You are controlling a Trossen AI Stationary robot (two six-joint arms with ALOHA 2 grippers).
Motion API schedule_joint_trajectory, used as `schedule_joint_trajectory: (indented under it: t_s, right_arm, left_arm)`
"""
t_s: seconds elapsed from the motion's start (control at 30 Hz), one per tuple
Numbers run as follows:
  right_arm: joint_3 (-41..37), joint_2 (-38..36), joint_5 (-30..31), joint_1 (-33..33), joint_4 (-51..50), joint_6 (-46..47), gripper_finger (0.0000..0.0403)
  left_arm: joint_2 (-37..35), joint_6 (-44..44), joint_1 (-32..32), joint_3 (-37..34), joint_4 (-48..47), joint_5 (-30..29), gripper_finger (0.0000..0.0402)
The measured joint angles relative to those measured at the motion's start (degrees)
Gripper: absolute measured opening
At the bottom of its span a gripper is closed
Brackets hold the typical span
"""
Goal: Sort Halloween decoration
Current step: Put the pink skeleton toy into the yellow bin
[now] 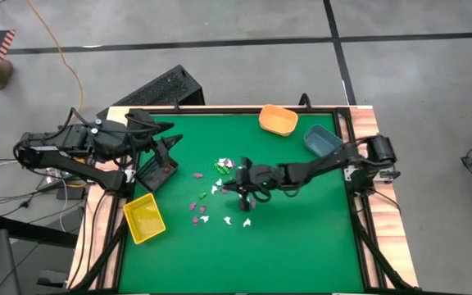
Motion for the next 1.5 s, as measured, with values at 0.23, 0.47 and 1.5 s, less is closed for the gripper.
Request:
schedule_joint_trajectory:
  t_s: [0.23,0.47,1.5]
  right_arm:
    - [15.0,11.9,-5.9,-0.6,0.0,-5.2,0.0001]
    - [30.5,22.8,-18.0,-1.7,-2.3,-9.2,0.0002]
    - [44.7,35.9,-13.0,-3.3,-2.3,-15.5,0.015]
  left_arm:
    - [-0.8,-0.1,0.0,0.0,1.1,0.3,0.0231]
    - [-3.0,-0.3,0.0,0.0,1.9,0.4,0.0231]
    - [-4.5,-0.3,0.0,0.0,1.9,0.0,0.0231]
